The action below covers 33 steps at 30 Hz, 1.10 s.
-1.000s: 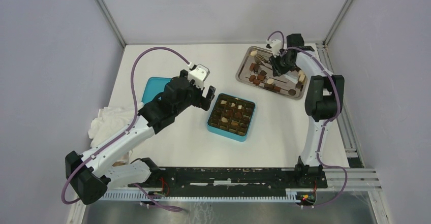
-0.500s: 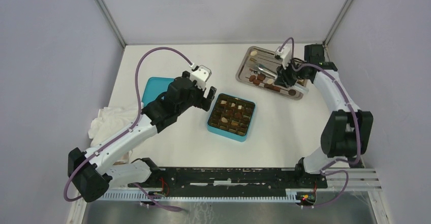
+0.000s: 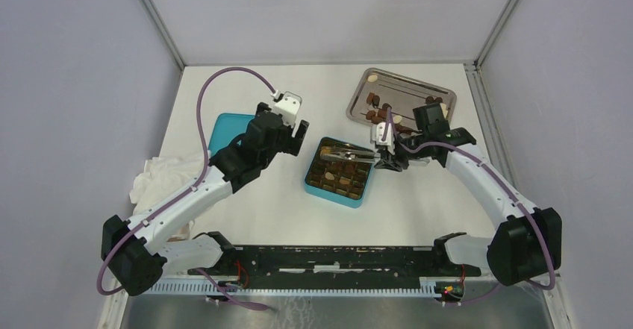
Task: Pack the chocolate
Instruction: Place the fake chocolate in the packing box.
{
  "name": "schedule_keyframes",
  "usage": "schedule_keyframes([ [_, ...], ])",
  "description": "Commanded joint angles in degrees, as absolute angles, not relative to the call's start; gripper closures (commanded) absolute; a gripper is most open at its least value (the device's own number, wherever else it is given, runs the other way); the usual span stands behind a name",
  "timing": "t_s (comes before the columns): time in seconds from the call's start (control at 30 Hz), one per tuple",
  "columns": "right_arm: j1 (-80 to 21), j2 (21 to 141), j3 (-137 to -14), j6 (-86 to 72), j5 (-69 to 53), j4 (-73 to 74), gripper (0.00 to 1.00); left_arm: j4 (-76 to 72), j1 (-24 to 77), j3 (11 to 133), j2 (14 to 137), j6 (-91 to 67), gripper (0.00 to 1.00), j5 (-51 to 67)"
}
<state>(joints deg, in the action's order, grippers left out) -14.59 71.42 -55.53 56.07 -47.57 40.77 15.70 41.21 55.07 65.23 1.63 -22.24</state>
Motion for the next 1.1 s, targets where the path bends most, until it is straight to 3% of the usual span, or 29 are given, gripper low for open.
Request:
schedule_keyframes([
  [0.0,-20.06,73.44,-54.81,57.66,-44.59,37.69,1.00,13.12,40.30,54.85,65.52,4.22,0.12,-26.20],
  [0.33,-27.70,78.25,-54.22,55.70,-36.78,36.06,0.98,13.67,39.07,55.20,65.32,4.31,0.11,-24.84],
  [1.07,-29.48,81.71,-54.84,52.03,-34.19,34.75,0.85,13.89,38.95,55.37,65.36,4.30,0.11,-23.12],
])
